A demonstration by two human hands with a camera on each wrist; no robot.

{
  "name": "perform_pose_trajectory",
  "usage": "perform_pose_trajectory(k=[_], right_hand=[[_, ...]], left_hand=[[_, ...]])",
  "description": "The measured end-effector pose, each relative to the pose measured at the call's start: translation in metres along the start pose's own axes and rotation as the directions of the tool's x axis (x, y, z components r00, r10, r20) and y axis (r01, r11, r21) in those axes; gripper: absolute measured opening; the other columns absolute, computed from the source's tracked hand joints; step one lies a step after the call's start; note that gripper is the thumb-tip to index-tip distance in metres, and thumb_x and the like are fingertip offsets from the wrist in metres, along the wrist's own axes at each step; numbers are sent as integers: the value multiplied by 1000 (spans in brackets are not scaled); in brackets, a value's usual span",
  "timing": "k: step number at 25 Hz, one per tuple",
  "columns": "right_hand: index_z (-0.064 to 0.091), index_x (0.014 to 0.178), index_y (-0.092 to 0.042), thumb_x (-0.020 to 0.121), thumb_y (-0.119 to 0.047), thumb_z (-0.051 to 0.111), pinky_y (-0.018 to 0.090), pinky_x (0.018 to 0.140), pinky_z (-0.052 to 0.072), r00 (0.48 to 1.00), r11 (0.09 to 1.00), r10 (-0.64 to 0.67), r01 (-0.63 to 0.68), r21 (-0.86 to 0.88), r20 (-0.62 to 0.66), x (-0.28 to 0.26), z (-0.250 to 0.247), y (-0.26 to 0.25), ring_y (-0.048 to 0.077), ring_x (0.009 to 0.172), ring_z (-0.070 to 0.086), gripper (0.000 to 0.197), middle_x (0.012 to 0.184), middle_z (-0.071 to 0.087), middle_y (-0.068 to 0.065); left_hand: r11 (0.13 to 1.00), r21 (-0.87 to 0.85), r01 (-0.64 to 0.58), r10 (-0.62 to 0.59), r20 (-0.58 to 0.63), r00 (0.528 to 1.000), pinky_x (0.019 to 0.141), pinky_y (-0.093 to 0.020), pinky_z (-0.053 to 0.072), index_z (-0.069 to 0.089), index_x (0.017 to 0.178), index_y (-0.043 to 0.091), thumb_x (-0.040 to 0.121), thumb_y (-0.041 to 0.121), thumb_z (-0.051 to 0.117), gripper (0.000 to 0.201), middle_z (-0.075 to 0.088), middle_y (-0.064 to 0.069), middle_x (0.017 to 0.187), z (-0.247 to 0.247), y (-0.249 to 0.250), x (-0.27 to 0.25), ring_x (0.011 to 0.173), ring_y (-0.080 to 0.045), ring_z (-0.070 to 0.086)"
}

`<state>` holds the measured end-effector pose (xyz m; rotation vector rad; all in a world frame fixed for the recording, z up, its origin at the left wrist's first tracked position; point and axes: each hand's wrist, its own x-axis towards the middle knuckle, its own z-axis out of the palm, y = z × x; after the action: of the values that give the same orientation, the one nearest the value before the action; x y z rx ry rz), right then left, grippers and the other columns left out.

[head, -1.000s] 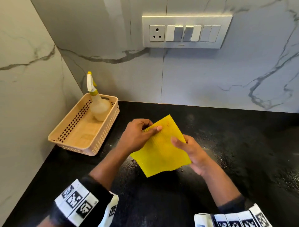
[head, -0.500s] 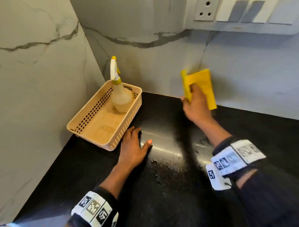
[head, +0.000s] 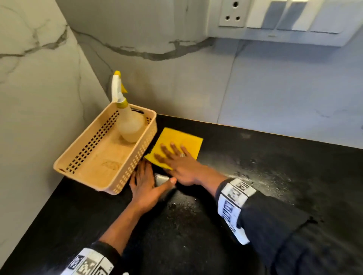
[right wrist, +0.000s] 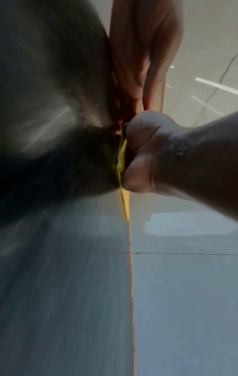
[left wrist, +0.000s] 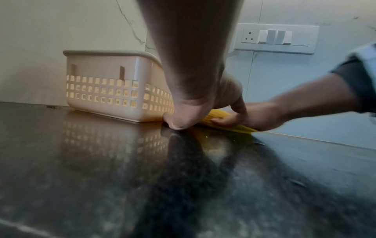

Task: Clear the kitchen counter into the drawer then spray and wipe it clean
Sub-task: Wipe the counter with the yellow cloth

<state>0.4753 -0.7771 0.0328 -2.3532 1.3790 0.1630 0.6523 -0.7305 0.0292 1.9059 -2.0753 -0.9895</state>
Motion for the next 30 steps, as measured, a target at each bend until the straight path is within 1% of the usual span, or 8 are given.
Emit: perform_pose_trajectory(k=[3,7,9,11,13,16,19,30], right_hand=[[13,156,-30,92,-67,-1,42,120,-5,994,995,92,-89,51,-58,-52,-7,68,20,150,-6,76,164,-4,-3],[-2,157,-29,104,-51,15,52,118,-12,780,769,623,-597,229,-56,-59,-13,86,32,150,-17,60,164,-17,2],[-5,156,-32,104,-50,18,55,116,-14,877,860,481,-467,208,-18,-35,2,18,34,148,-22,59,162,-22,3],[-4,155,-35,105,-48,20,50,116,-17,988,987,133,-139,79,75,-39,16,-23,25,146,-24,58,162,-21,-2],[0,156,-35,106,-45,22,43,118,-13,996,999,1,-4,39,93,-35,-2,4,20,148,-18,55,164,-14,-5],[0,157,-29,106,-44,20,44,120,-8,954,941,296,-299,161,43,-1,-30,44,27,151,-13,56,164,-12,-3],[-1,156,-34,105,-49,17,53,117,-12,909,896,416,-411,168,4,38,-25,26,34,149,-20,57,164,-18,-1],[-8,156,-32,103,-52,16,52,117,-16,990,990,139,-139,8,2,-13,29,-98,32,147,-25,62,162,-22,-1]], left_hand=[[996,88,-7,-2,109,994,118,-41,-16,-21,151,23,42,106,8,140,-29,7,158,-6,2,2,141,-6,-30],[996,93,1,-16,162,987,116,-40,-19,-24,150,22,39,106,3,142,-33,8,156,-9,8,3,139,-7,-34],[1000,-3,24,-23,108,994,118,-38,-17,-17,152,21,44,104,4,138,-24,7,160,-11,10,2,142,-4,-26],[972,-230,55,-50,30,998,121,-37,-9,-5,155,20,50,103,10,135,-9,5,163,-17,6,-3,147,-5,-12],[874,-482,70,-75,9,997,122,-35,2,5,156,20,66,96,24,120,5,2,164,-27,6,-18,149,-10,3],[803,-592,69,-122,-50,991,112,-23,15,21,154,18,82,68,36,89,22,2,159,-32,8,-53,143,-8,22],[828,-557,65,-132,-81,988,106,-19,22,33,149,20,86,61,40,75,34,10,147,-30,-8,-78,131,2,28],[899,-436,34,-97,-122,988,106,-26,35,41,144,23,84,58,48,70,44,4,143,-55,-61,-131,125,-5,41]])
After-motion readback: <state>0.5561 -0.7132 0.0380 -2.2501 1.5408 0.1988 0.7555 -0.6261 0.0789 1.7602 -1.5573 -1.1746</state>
